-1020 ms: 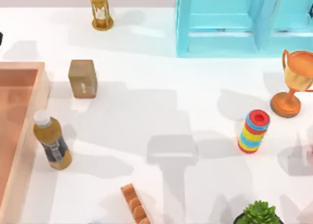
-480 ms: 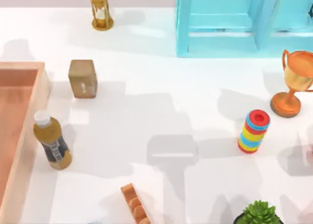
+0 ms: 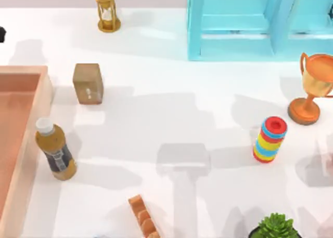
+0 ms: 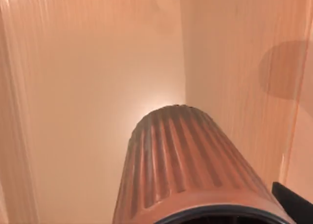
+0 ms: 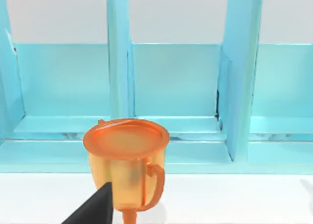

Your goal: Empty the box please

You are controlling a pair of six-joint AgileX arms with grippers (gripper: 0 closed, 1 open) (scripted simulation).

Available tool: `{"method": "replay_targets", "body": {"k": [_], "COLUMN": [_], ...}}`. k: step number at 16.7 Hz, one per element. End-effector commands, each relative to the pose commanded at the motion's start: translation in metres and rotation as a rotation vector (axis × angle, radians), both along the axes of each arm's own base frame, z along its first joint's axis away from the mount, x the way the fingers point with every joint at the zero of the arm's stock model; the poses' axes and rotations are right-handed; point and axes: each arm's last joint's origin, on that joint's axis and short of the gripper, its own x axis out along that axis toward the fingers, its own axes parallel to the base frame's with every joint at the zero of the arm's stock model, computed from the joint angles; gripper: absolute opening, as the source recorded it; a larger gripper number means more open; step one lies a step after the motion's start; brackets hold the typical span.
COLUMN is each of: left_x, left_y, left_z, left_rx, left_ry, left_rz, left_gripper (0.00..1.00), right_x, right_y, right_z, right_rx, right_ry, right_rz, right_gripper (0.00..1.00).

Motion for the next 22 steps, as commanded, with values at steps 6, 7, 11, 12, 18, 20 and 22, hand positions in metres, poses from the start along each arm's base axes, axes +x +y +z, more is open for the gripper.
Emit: {"method": "replay_targets", "body": {"k": [6,7,11,12,18,20,22], "left_x": [0.019,0.014,-0.015,-0.02,-0.025,-0.025,-0.025], "left_y": [-0.159,-0.191,-0.285,-0.297,-0.31,-0.309,-0.309], "left_z": [-0.048,-0.062,-0.089,-0.087,-0.083,-0.087,-0.099], "left_rx": [-0.004,0.003,-0.017,-0.039,-0.07,-0.072,-0.071], "left_ry": [0.038,0.051,0.014,-0.01,-0.038,-0.039,-0.039], "left_rz": [-0.006,-0.005,0.002,0.003,0.005,0.005,0.006], "left_gripper": [0.0,0.0,0.0,0.0,0.0,0.0,0.0], "right_x": [0.0,0.0,0.0,0.0,0.0,0.0,0.0], "right_y": [0.0,0.0,0.0,0.0,0.0,0.0,0.0], "right_z": [0.0,0.0,0.0,0.0,0.0,0.0,0.0], "right_rx": [0.0,0.0,0.0,0.0,0.0,0.0,0.0], "right_ry": [0.0,0.0,0.0,0.0,0.0,0.0,0.0], "right_rz": [0.0,0.0,0.0,0.0,0.0,0.0,0.0], "right_gripper": [1.0,1.0,1.0,1.0,1.0,1.0,1.0]}}
